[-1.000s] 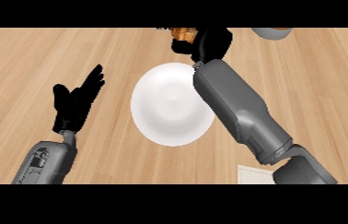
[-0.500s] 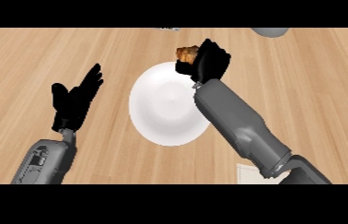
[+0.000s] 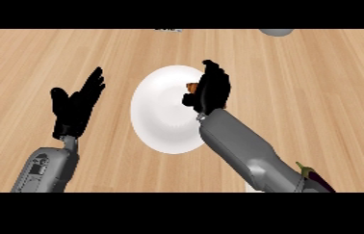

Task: Pick the croissant from the placemat and place it in the plate

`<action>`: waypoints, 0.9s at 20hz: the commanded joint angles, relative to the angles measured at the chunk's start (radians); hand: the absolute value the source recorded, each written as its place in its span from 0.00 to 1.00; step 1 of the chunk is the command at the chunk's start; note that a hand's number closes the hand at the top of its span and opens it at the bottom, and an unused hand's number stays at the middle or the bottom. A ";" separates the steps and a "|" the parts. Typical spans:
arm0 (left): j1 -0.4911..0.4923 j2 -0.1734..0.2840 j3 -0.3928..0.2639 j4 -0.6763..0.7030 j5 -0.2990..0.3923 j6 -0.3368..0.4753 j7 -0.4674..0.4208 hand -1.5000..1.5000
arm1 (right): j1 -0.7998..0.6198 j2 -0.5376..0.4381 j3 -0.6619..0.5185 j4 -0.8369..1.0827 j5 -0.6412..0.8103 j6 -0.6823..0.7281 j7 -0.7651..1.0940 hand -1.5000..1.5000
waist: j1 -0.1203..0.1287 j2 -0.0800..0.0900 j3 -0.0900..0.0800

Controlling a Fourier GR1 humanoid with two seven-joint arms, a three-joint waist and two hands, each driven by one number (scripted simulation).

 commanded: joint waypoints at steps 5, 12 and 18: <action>0.025 0.007 0.026 0.029 -0.007 0.007 -0.036 0.50 | -0.077 0.011 0.098 -0.165 0.170 -0.209 0.166 0.00 | -0.038 -0.007 -0.001; -0.005 0.013 0.040 0.007 0.012 0.003 0.007 0.50 | -0.046 0.011 -0.032 -0.283 0.137 -0.338 0.180 0.00 | -0.034 -0.007 0.002; 0.036 0.023 0.033 0.001 0.004 -0.018 -0.024 0.50 | 0.096 0.011 0.024 -0.427 0.036 -0.474 0.125 0.00 | -0.026 -0.006 0.001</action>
